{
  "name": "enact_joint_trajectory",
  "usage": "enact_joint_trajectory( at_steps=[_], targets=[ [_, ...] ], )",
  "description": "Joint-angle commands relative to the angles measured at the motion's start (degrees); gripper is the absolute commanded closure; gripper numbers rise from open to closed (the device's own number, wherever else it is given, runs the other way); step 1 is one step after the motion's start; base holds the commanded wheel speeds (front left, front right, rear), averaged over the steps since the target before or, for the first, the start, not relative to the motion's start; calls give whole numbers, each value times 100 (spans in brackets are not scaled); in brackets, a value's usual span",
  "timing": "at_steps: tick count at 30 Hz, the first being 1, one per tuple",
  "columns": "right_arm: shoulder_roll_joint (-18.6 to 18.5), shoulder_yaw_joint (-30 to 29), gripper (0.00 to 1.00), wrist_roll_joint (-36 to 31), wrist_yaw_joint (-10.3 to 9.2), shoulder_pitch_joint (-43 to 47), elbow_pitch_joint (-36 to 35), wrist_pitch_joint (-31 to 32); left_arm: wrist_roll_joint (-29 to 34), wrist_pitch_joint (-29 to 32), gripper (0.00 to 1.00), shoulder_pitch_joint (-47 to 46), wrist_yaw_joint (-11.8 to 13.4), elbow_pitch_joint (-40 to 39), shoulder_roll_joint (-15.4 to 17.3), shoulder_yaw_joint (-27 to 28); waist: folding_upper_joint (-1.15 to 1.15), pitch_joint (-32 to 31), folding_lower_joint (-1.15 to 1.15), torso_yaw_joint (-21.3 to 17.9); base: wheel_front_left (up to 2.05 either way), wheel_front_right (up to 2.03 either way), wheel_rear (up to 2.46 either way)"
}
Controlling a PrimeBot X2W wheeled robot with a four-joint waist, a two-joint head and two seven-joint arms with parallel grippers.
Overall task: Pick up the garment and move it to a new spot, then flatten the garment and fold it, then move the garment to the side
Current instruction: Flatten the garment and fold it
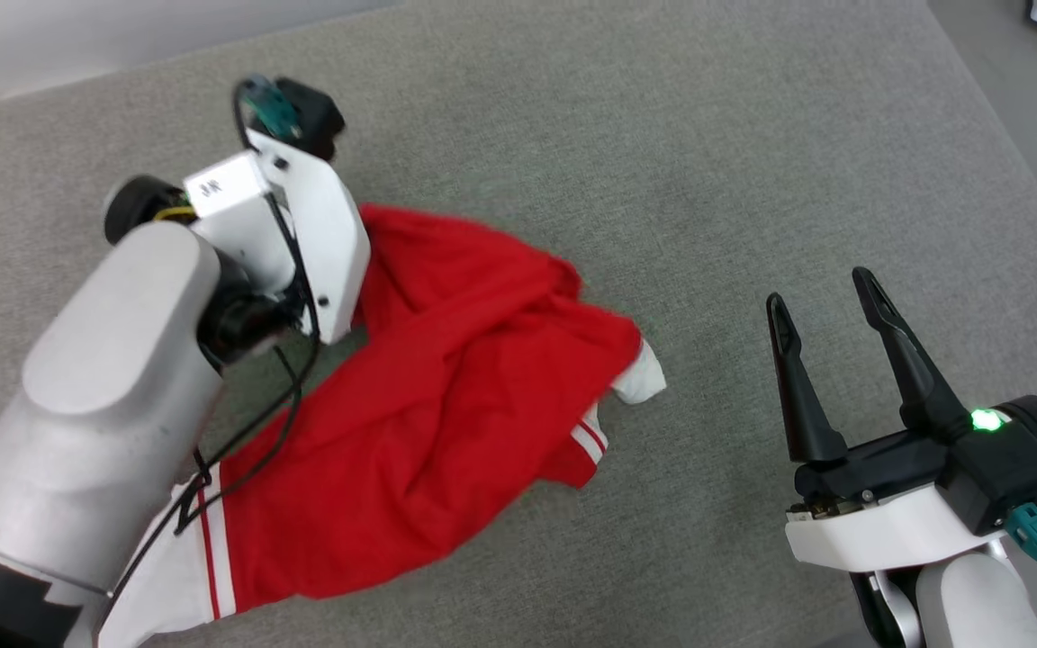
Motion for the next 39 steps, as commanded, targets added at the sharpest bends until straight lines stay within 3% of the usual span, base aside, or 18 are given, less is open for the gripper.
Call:
enact_joint_trajectory(
  at_steps=[1,8,16,19,20,24,32,39],
  targets=[
    [13,4,0,-8,-4,-42,14,-11,16,-139,100,-112,4,44,2,64,0,-65,0,49,0,0,0],
    [14,14,0,-45,-4,24,34,-11,204,-878,100,-454,107,303,126,304,0,-195,0,136,0,0,0],
    [14,61,0,-11,-4,5,-14,-11,893,-2154,100,-759,783,740,364,474,0,-118,0,118,0,0,0],
    [14,64,0,-9,-4,-19,-6,-11,1094,-2442,100,-744,864,989,377,367,0,-88,0,117,0,0,0],
    [14,59,0,-10,-4,-23,0,-11,1098,-2490,0,-694,836,1067,343,343,0,-86,0,125,0,0,0],
    [14,51,0,-50,-4,-8,22,-11,1035,-2789,0,-585,715,1307,221,311,0,-128,0,211,0,0,0],
    [14,-16,0,-197,-4,90,89,-11,996,-4113,0,-130,382,1342,-19,259,0,-550,0,537,0,0,0],
    [14,-127,0,-315,-4,329,140,-11,1077,-5236,0,630,494,831,123,323,0,-1072,0,872,0,0,0]
  ],
)
